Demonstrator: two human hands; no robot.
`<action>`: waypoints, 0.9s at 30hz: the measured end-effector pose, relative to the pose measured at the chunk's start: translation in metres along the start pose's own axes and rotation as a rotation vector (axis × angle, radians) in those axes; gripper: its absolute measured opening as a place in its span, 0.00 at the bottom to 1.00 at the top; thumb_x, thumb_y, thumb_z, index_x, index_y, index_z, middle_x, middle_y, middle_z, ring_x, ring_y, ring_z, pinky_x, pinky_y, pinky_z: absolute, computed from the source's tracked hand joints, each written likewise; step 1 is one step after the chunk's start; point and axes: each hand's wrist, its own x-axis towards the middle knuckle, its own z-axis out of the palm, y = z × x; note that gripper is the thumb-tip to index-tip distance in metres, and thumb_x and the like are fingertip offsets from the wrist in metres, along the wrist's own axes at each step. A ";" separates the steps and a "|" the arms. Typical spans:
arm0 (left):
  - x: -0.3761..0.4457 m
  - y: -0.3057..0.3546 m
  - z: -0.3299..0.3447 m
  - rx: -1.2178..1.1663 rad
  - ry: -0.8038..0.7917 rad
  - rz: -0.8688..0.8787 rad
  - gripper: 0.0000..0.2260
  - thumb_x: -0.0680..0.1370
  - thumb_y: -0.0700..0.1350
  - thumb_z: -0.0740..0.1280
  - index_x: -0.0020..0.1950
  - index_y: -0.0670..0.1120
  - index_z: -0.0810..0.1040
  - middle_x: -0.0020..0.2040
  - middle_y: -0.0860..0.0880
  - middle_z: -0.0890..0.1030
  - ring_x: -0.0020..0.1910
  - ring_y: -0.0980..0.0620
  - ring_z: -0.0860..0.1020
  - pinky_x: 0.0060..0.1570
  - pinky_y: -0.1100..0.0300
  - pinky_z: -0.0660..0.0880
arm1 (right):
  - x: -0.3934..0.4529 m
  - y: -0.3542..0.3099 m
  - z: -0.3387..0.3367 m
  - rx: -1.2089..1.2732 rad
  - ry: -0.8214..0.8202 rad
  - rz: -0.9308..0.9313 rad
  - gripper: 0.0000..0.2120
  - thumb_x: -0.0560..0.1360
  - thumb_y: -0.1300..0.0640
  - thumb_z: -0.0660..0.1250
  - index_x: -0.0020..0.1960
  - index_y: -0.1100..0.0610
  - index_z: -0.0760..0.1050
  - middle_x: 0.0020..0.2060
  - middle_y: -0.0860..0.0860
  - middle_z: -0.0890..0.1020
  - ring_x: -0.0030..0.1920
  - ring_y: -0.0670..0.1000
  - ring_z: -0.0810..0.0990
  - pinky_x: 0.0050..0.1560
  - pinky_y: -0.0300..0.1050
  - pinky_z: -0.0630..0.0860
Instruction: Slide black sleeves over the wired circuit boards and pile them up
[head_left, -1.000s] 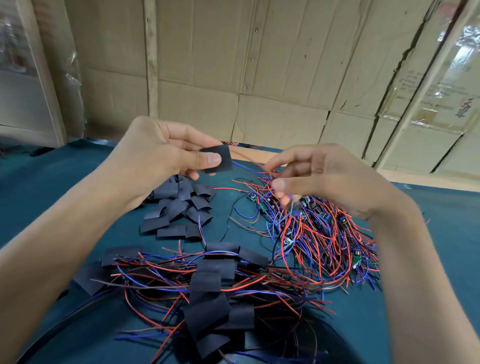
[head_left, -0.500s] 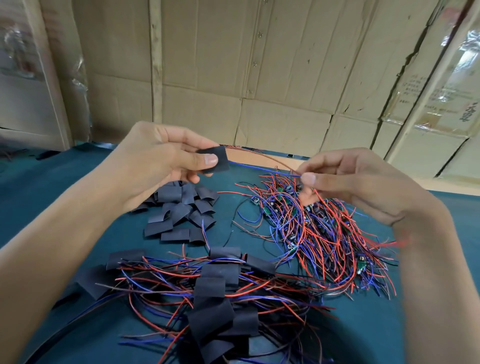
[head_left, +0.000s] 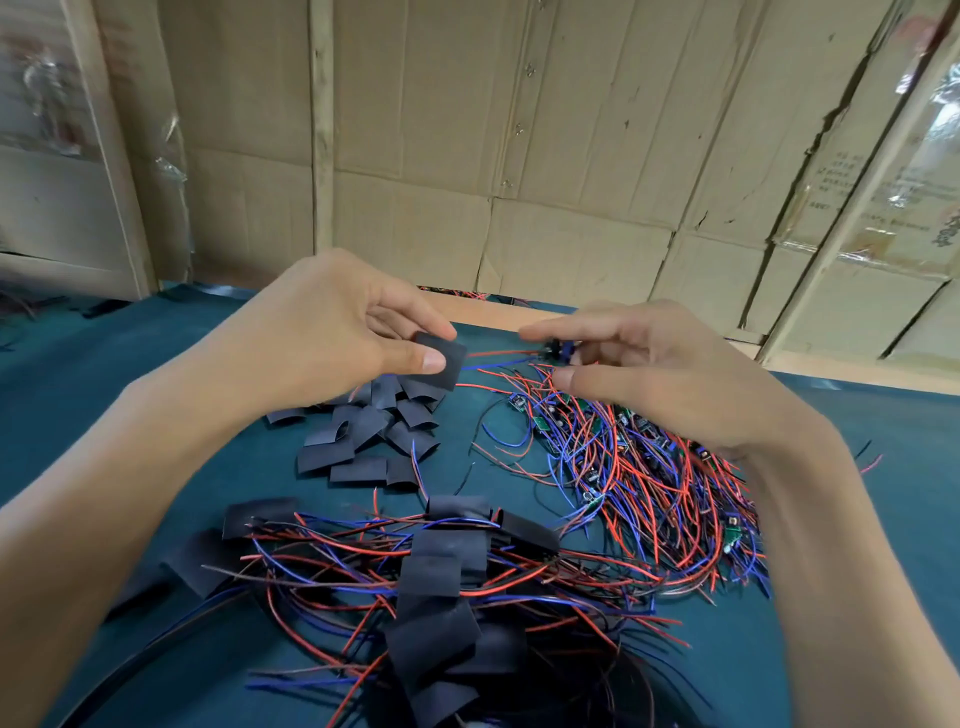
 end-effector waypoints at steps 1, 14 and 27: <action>0.000 0.001 0.001 0.014 -0.002 0.005 0.10 0.70 0.45 0.78 0.47 0.59 0.86 0.41 0.57 0.84 0.43 0.69 0.80 0.40 0.83 0.68 | 0.001 -0.003 0.003 -0.017 -0.010 -0.011 0.17 0.77 0.69 0.69 0.63 0.56 0.81 0.49 0.52 0.82 0.45 0.48 0.78 0.51 0.40 0.73; -0.002 0.003 0.016 -0.346 -0.120 0.037 0.12 0.71 0.42 0.75 0.53 0.52 0.85 0.39 0.53 0.86 0.33 0.53 0.83 0.42 0.66 0.80 | 0.006 -0.009 0.015 0.025 0.073 -0.056 0.11 0.69 0.69 0.77 0.46 0.57 0.83 0.39 0.50 0.86 0.41 0.47 0.83 0.47 0.40 0.80; -0.012 0.014 0.019 0.198 -0.169 0.392 0.16 0.78 0.42 0.70 0.65 0.51 0.80 0.44 0.57 0.84 0.45 0.61 0.82 0.51 0.56 0.77 | 0.004 -0.013 0.016 0.001 0.064 -0.081 0.11 0.69 0.69 0.77 0.47 0.56 0.84 0.42 0.54 0.87 0.42 0.48 0.83 0.54 0.48 0.80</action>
